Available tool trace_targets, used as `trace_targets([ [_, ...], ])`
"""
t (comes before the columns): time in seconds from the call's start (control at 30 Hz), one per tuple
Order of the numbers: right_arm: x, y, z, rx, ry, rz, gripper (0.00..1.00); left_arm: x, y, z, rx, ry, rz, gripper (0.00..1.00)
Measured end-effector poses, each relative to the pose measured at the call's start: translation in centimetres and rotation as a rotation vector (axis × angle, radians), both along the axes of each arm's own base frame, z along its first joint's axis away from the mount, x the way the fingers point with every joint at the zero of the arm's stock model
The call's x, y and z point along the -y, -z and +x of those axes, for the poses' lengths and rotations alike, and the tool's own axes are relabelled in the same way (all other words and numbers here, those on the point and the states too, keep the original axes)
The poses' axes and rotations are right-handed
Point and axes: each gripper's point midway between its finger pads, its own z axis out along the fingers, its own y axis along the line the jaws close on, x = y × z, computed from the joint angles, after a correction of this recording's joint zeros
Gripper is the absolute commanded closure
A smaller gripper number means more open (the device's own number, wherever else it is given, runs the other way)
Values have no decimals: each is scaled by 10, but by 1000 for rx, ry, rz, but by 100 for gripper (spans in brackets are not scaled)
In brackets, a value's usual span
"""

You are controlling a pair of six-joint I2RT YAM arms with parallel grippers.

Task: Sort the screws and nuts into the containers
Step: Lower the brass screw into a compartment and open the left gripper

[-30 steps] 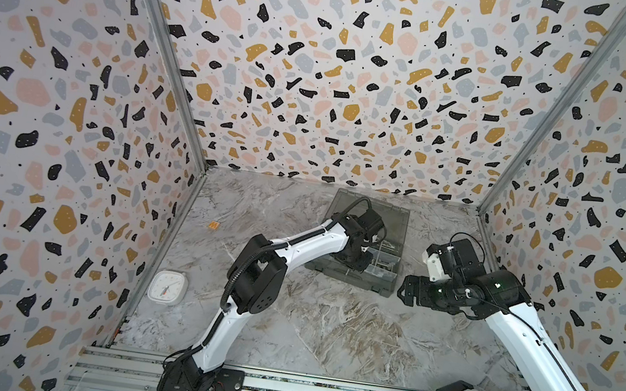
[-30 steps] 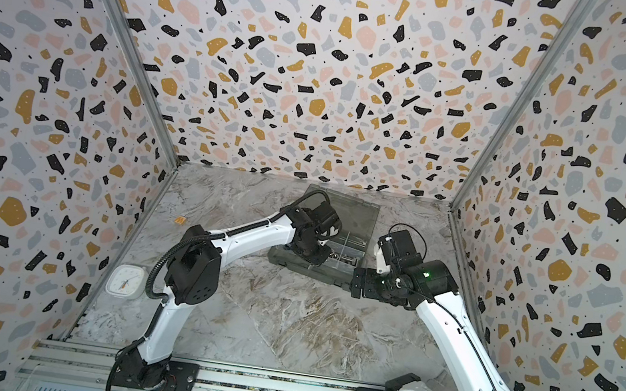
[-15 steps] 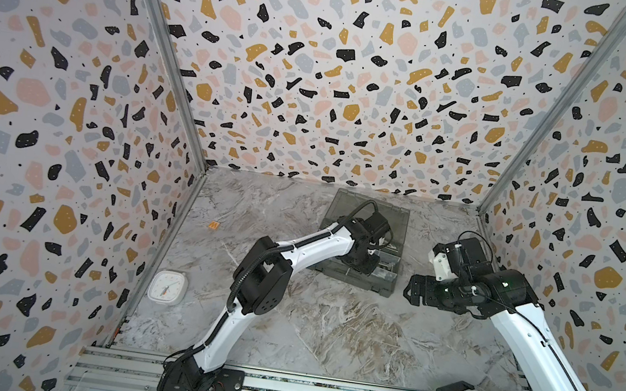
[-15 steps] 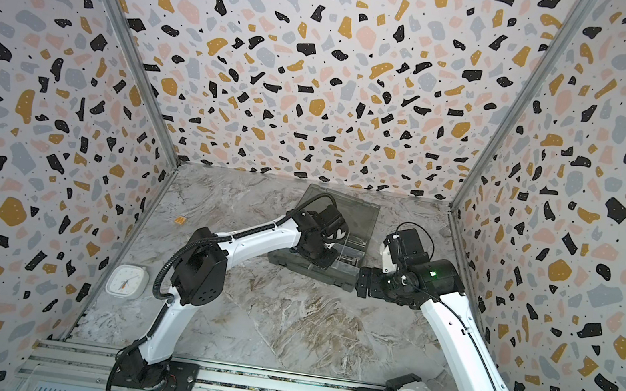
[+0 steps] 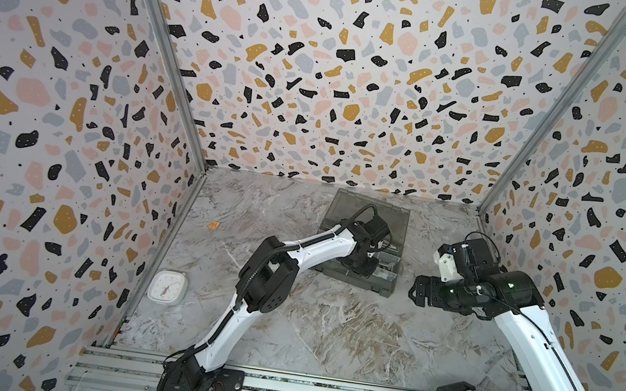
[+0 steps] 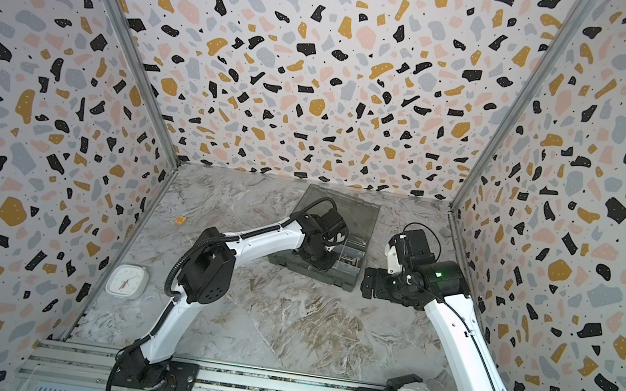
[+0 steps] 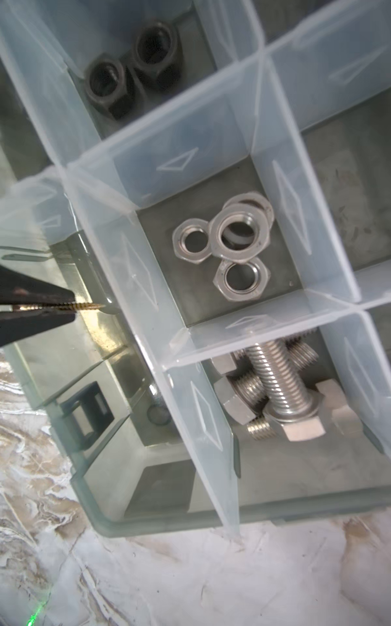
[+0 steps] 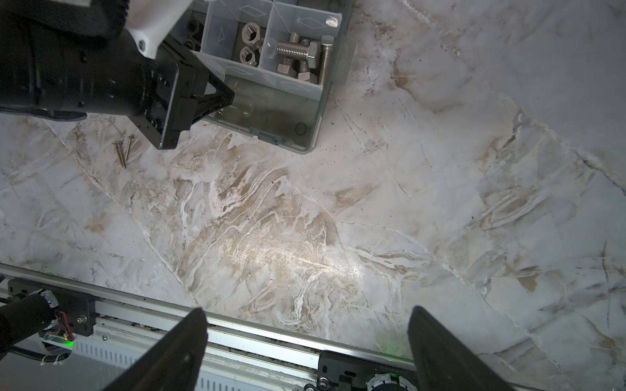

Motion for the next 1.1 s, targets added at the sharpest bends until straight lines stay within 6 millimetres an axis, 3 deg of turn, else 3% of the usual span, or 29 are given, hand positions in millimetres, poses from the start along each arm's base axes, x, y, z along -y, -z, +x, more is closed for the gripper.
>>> trace_targets([
  [0.97,4,0,2,-2,12,10,6,4,-4,4,10,5,-7,92],
  [1.03,4,0,2,-2,13,11,6,4,-4,3,10,7,-7,88],
  [1.1,4,0,2,-2,14,11,6,4,-3,3,9,8,-6,77],
])
